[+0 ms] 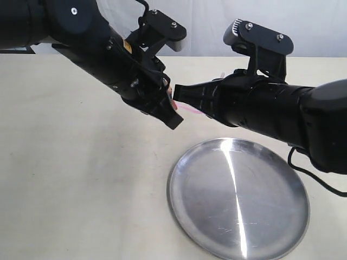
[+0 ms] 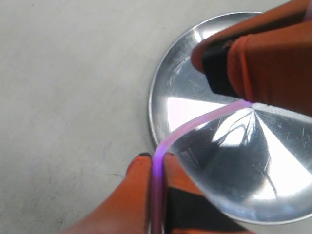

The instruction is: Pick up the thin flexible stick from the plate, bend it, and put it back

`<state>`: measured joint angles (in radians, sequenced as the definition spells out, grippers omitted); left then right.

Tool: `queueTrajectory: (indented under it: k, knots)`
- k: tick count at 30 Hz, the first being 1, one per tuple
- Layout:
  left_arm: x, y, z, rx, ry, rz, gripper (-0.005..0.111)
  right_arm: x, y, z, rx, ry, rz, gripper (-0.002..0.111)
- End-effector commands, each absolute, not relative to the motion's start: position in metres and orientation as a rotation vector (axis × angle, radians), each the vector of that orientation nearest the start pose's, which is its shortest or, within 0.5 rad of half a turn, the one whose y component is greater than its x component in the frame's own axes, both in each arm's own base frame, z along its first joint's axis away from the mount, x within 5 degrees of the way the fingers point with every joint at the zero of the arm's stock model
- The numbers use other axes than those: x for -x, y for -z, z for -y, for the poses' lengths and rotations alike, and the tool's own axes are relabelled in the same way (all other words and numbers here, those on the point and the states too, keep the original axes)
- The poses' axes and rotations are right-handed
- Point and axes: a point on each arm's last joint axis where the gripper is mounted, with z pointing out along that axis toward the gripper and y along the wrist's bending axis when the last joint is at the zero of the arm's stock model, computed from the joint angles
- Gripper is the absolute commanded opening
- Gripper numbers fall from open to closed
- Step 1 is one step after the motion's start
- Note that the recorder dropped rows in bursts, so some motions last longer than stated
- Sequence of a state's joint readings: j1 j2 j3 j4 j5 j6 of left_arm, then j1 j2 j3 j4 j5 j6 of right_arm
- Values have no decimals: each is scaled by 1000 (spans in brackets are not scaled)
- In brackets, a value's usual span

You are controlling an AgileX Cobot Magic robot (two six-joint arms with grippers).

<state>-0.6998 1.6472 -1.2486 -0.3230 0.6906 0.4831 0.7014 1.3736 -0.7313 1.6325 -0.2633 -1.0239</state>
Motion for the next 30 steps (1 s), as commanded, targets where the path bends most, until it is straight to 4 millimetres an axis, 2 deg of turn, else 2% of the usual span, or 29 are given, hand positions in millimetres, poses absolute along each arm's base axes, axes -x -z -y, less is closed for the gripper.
queueTrajectory:
  k: [1,4,13,30]
  knots:
    - [-267,-277,246,-1152,457,-2221,0,-225,-247,-171,-23,-573,-2180,-1]
    - [-267,-277,246,-1150,457,-2220,0,-225,-247,-171,-23,-573,-2180,-1]
    - [-262,-254,241,-1109,462,-2259,0,-224,-247,-174,-7,-612,-2190,-1]
    - [-271,-256,234,-968,522,-2304,0,-224,-247,-174,-16,-611,-2191,-1]
